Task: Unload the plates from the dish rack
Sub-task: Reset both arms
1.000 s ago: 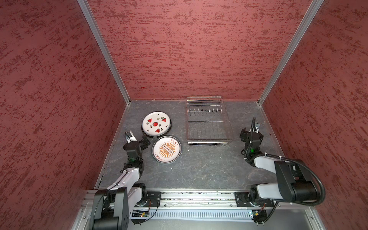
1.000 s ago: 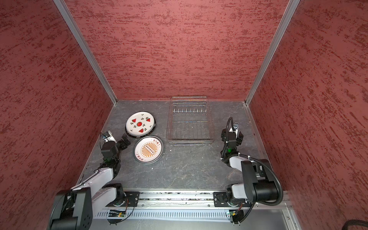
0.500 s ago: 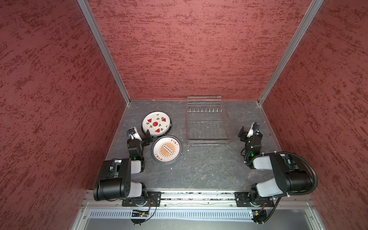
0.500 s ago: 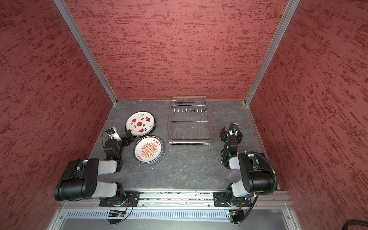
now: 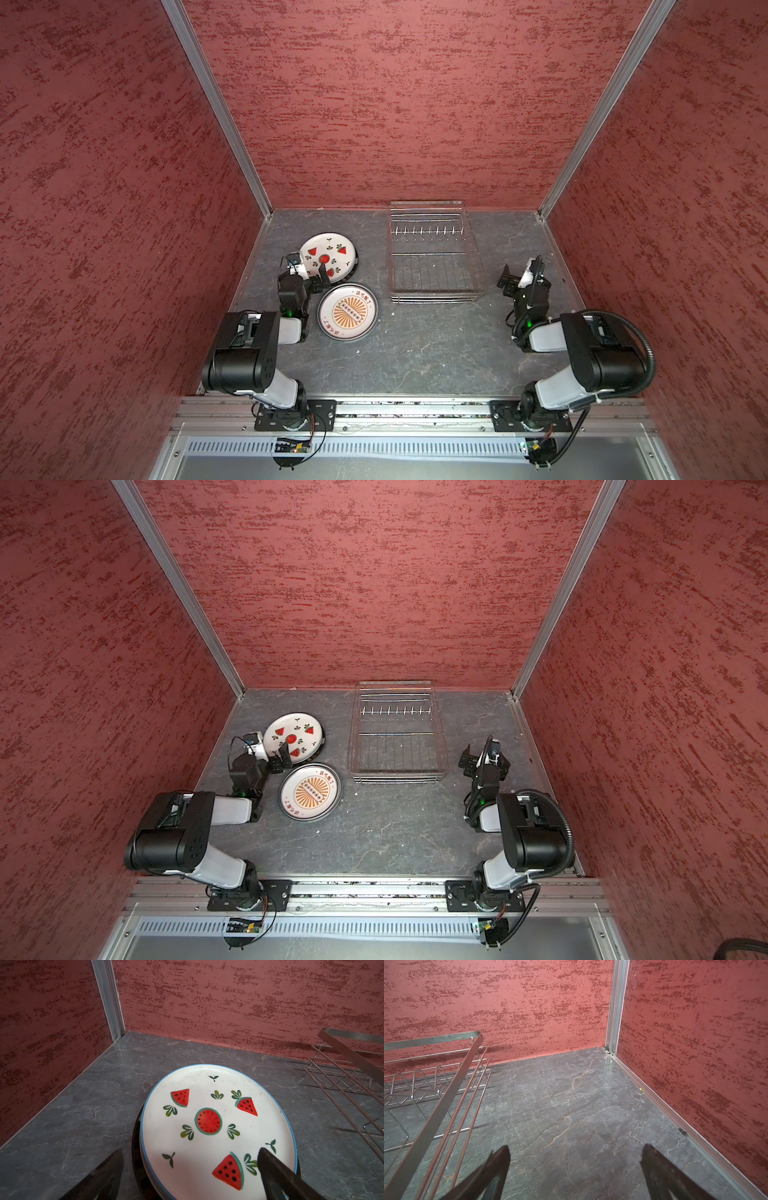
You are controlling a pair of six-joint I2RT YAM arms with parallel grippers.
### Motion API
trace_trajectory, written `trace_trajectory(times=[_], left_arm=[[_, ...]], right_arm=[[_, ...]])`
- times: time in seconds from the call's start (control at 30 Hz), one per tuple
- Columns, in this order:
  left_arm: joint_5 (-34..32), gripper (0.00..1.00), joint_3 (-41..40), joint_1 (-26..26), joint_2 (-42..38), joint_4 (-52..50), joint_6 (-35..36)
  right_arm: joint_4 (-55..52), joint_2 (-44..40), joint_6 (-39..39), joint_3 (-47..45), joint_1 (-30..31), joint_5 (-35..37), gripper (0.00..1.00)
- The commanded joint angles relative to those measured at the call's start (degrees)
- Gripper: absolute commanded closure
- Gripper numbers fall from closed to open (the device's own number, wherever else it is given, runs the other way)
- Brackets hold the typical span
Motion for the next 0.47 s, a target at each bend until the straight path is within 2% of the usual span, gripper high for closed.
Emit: trace_trajectory(times=[0.0, 0.43], left_arm=[[-3.5, 0.01, 0.3, -1.0, 0.1, 0.5, 1.5], [-3.1, 0.01, 0.3, -0.9, 0.1, 0.2, 1.2]], right_arm=[[2.9, 0.0, -0.1, -0.1, -0.4, -1.2, 0.01], [2.5, 0.0, 0.0, 0.0, -0.5, -1.6, 0.01]])
